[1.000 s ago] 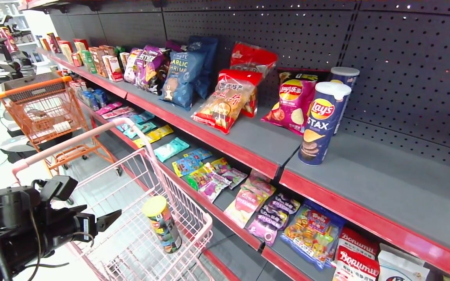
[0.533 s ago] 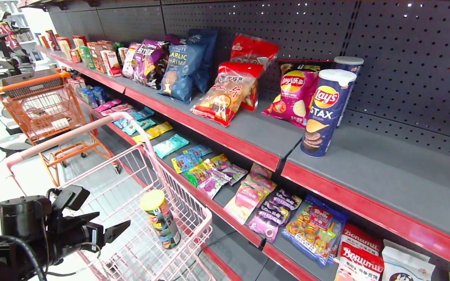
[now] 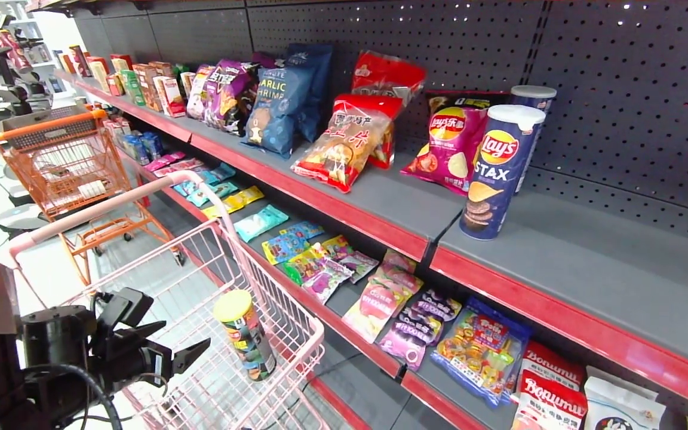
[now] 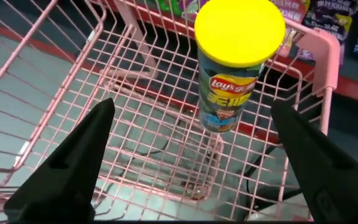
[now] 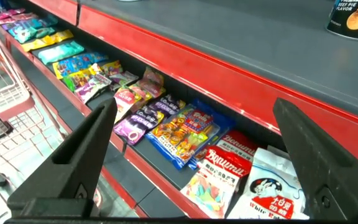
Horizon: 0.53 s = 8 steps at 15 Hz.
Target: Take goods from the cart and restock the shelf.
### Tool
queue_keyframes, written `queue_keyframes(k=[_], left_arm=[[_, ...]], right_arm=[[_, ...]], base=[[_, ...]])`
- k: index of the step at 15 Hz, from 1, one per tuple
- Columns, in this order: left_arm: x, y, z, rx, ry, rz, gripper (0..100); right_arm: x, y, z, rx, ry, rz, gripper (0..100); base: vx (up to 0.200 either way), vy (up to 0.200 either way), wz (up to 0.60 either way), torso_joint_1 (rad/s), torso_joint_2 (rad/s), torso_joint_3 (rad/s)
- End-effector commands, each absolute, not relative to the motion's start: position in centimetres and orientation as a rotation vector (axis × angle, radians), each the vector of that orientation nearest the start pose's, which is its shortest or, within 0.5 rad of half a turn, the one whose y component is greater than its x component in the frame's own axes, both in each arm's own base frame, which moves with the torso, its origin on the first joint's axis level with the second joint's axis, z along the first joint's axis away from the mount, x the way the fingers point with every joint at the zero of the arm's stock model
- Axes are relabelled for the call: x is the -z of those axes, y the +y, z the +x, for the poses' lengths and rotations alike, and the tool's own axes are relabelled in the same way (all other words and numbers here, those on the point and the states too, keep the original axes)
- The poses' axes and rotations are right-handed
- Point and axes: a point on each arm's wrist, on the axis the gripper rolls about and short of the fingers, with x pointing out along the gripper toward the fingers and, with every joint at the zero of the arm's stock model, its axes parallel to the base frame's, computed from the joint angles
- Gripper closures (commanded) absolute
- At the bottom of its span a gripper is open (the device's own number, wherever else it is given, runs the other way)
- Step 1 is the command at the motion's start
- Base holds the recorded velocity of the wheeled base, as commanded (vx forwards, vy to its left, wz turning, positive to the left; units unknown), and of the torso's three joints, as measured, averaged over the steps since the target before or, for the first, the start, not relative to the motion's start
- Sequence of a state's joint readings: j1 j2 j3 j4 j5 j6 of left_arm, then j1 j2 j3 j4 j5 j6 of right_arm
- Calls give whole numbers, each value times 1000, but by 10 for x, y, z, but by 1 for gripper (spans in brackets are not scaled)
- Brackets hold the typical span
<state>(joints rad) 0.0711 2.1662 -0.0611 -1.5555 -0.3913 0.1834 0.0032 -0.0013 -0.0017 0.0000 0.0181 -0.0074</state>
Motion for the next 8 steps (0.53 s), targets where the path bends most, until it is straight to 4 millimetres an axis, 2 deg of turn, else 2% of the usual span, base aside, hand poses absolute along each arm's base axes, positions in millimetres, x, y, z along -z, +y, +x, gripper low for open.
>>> queue_keyframes(k=[1,4,8], left_arm=[[13,2,225,389,601,33,0],[16,2,234,400,583,35,0],[13,-1,253,415,504,58,0]], right_arm=[[-76,0,-23,-25,0,-9,0],[-76,0,-23,-29,-2,-9,0],[-76,0,-23,-29,-2,-9,0]], base=[[0,0,0,-90,256,144],[0,0,0,-123,334,203],[0,0,0,-19,71,41]])
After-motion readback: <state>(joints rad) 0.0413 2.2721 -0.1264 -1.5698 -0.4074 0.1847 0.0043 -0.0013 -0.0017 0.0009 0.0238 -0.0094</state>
